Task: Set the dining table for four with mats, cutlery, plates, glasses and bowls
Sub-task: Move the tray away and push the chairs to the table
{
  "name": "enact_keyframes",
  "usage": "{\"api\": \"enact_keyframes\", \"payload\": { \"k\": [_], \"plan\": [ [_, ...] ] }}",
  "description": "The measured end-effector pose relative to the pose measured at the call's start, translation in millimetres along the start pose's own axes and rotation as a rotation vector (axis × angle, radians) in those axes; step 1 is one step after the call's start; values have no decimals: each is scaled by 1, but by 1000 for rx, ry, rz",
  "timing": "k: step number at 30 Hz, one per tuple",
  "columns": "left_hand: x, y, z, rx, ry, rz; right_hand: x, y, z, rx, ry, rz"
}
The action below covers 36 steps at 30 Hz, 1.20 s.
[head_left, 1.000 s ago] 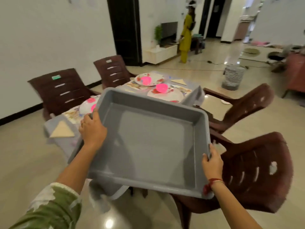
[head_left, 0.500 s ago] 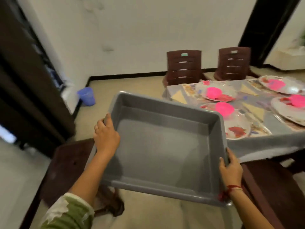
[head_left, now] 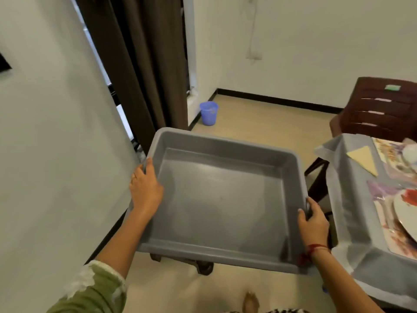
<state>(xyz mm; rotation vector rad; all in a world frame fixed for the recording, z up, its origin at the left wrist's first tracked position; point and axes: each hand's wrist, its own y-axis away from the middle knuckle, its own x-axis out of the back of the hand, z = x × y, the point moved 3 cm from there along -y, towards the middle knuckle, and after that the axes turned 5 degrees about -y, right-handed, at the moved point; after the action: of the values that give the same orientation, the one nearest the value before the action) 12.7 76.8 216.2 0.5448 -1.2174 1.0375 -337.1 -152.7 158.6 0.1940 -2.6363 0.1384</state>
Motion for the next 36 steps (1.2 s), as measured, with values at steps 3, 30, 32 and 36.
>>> {"api": "enact_keyframes", "payload": {
  "k": [3, 30, 32, 36],
  "plan": [
    [-19, -13, -4, 44, 15, -27, -27, -32, 3, -2, -1, -60],
    [-188, 4, -96, 879, 119, -399, -340, -221, -33, 197, 412, -686],
    [-194, 6, -90, 935, 138, -387, -369, -233, -43, 247, 420, -761],
    [-210, 11, -70, 1089, 151, -354, -428, -256, -53, 308, 426, -917]
  ]
}}
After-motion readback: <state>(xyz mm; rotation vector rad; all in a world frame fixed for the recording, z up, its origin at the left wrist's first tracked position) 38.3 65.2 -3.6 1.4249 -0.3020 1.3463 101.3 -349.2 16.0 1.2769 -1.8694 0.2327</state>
